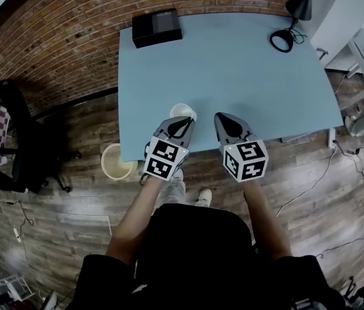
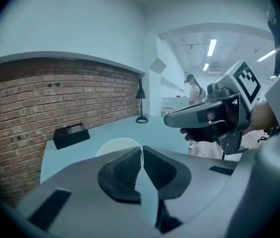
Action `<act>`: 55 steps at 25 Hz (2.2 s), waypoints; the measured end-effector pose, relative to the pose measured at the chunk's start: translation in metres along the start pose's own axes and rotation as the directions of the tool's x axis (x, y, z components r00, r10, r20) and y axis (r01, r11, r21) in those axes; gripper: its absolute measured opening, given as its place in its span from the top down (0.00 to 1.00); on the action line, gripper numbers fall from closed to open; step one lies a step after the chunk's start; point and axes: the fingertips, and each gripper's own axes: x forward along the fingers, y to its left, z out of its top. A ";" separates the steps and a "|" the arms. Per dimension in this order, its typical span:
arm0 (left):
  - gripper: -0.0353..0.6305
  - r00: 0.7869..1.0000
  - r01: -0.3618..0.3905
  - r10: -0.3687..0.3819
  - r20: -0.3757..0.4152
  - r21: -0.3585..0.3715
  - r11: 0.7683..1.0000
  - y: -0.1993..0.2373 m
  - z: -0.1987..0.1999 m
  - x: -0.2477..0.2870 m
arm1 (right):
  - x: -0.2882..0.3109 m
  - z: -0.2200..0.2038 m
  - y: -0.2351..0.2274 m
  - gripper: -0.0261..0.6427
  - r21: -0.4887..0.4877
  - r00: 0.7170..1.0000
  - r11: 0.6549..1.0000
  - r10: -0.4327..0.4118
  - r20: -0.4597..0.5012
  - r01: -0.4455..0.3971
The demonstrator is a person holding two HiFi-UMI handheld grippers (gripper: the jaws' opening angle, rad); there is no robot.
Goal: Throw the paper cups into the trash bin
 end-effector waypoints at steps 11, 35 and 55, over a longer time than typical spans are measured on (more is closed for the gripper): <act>0.91 0.989 -0.148 0.149 0.003 -0.088 0.985 0.004 -0.025 -0.050 | -0.002 -0.007 0.039 0.95 -0.045 0.991 0.990 0.135 -0.020 -0.136; 0.91 0.891 -0.454 0.446 -0.086 -0.214 0.865 0.059 -0.100 -0.190 | 0.043 -0.017 0.181 0.95 -0.098 0.905 0.901 0.417 -0.082 -0.424; 0.91 0.866 -0.496 0.492 -0.089 -0.269 0.825 0.145 -0.172 -0.332 | 0.088 -0.021 0.349 0.95 -0.145 0.888 0.877 0.445 -0.116 -0.458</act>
